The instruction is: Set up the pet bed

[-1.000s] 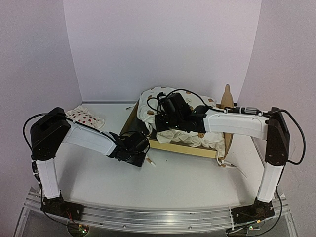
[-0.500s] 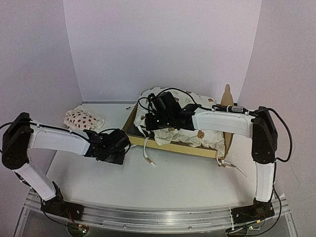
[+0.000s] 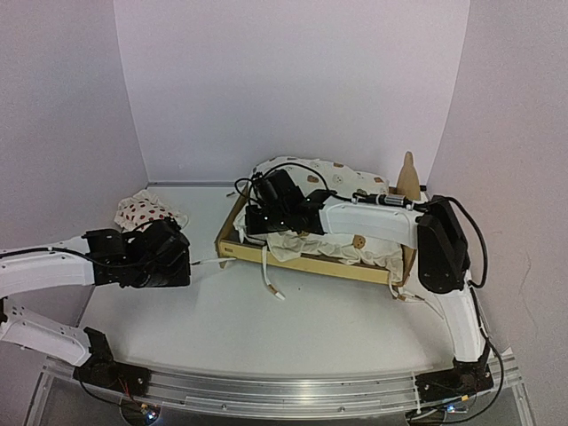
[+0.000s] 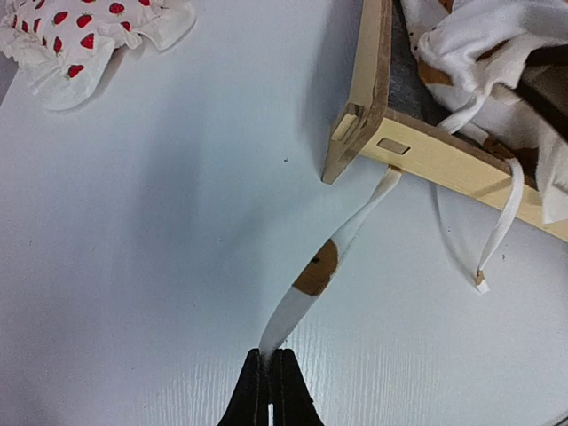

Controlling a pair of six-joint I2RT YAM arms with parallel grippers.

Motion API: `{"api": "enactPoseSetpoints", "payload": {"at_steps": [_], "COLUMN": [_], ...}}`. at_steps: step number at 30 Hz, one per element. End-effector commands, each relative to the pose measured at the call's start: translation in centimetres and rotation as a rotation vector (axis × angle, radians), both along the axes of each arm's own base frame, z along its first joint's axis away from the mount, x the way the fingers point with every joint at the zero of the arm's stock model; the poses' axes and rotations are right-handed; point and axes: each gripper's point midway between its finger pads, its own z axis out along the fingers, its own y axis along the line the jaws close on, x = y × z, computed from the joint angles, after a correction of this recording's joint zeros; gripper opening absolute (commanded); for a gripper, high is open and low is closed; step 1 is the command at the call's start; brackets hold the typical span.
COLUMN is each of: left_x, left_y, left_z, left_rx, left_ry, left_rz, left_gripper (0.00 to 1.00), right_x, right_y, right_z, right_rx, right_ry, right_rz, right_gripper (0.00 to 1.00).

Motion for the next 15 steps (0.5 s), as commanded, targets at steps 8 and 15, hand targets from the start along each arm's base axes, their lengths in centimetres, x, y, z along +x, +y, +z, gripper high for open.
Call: {"api": "enactPoseSetpoints", "payload": {"at_steps": [8,15], "left_x": [-1.9,-2.0], "left_y": [3.9,3.1], "left_z": [4.2,4.7], "left_rx": [-0.074,-0.119], "left_ry": [-0.057,-0.065], "left_rz": [0.093,0.053], "left_gripper": [0.0,0.0], "right_x": [-0.6,-2.7], "right_y": [3.8,4.0], "right_z": [-2.8,1.3], "right_rx": [-0.024,-0.009], "right_ry": [-0.02,-0.071], "right_rz": [0.102,0.209], "right_gripper": [0.1,0.39]}}
